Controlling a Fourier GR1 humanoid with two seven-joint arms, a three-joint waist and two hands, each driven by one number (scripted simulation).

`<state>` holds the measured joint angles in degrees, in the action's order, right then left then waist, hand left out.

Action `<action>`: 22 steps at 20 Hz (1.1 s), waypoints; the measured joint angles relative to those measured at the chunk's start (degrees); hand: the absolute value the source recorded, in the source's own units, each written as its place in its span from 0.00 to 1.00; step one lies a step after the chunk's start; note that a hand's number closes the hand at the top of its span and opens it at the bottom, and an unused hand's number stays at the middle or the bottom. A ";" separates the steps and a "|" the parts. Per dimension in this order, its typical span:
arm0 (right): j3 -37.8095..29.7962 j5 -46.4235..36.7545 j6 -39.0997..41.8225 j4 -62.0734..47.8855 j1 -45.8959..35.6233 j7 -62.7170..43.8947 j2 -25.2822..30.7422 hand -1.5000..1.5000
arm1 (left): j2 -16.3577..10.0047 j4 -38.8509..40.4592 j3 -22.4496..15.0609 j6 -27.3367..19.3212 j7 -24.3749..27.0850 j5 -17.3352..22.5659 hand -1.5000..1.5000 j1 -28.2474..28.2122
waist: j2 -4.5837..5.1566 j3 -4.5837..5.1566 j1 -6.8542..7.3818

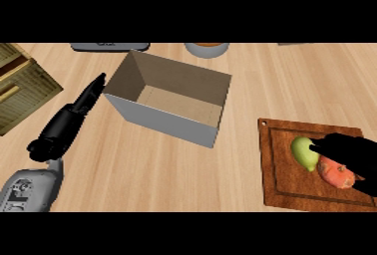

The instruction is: Pick the squash from the cutting board and place it in the cardboard box

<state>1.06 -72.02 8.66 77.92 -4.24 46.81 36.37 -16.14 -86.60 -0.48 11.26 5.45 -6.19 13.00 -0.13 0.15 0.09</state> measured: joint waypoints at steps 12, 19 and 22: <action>0.12 0.55 -8.79 3.52 0.44 5.31 -5.16 1.00 | 1.39 -3.80 0.81 0.80 -2.69 -0.49 0.50 -1.35 | -0.34 0.36 -0.09; 16.60 -6.33 0.09 11.69 -1.35 -6.39 -23.28 1.00 | 2.09 -3.82 -0.97 1.66 -2.86 -0.82 0.50 0.08 | -0.46 1.50 2.86; 23.56 -6.18 1.91 12.69 -3.27 -13.24 -29.76 1.00 | 2.52 -3.37 -1.72 2.03 -2.71 -0.87 0.50 0.46 | -0.06 0.86 4.18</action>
<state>24.62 -78.20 10.58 90.61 -7.51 33.57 6.62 -13.62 -89.97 -2.20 13.29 2.74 -7.06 13.46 -0.19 1.00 4.28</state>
